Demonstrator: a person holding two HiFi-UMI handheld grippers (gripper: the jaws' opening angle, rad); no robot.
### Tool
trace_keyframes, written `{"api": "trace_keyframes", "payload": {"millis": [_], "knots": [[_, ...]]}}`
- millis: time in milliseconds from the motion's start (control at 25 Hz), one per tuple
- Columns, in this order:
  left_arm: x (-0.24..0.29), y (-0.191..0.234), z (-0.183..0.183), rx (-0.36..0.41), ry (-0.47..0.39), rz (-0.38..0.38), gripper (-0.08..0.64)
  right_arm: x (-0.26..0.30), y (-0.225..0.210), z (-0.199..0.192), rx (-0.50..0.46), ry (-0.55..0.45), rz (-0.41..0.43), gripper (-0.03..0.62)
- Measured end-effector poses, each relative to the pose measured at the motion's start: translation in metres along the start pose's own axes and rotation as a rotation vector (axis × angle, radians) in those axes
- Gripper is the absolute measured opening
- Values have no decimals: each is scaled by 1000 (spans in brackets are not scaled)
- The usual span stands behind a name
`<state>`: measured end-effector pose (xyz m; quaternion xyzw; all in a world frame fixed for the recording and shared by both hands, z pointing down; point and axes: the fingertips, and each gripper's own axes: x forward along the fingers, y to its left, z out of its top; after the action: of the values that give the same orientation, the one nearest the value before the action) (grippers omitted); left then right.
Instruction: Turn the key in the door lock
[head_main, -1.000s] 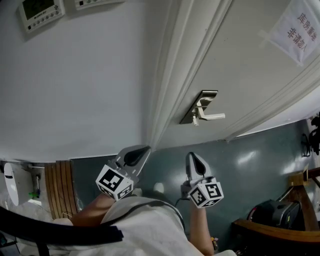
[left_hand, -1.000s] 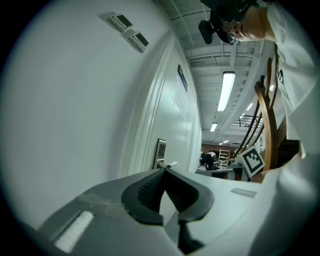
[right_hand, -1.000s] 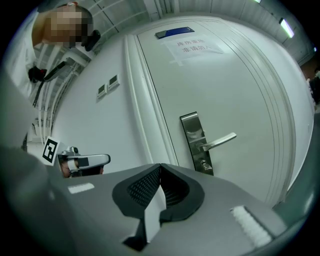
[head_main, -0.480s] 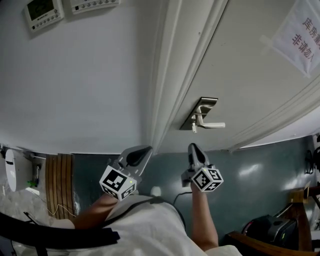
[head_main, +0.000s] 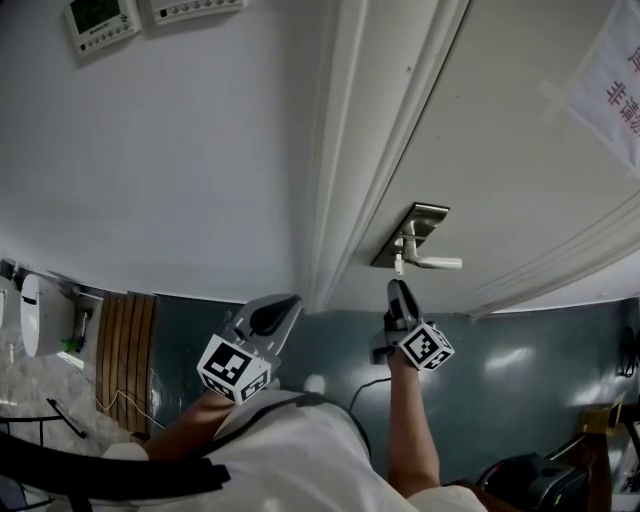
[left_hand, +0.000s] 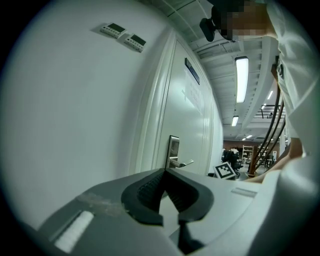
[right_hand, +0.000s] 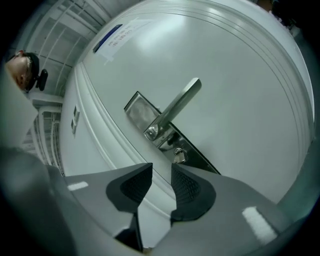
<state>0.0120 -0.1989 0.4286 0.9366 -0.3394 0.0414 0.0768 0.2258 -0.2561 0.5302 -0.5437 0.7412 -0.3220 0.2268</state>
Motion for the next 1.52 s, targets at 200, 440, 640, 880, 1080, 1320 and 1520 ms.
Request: {"api": "trace_keyframes", "payload": {"millis": [200,440,640,880,1080,1320,1520], "knots": [[-2,-1,-6,-1,16,35,3,13,-18,0,215,-43,45,156],[-3,-3,-8,1,23,57,3,24,-35,8,296,-85,58,161],[-6,-3,-8,2,24,81,4,30,-39,7,354,-90,75,161],[-14,2,-11,1,30,111,3,33,-42,8,376,-91,79,112],[-17,6,-10,-3,29,124,3,37,-35,10,364,-98,96,63],[-15,7,-11,-3,33,113,3,36,-33,10,103,-27,-74,40],[-12,9,-10,-5,27,99,3,38,-33,8,-79,17,-136,37]]}}
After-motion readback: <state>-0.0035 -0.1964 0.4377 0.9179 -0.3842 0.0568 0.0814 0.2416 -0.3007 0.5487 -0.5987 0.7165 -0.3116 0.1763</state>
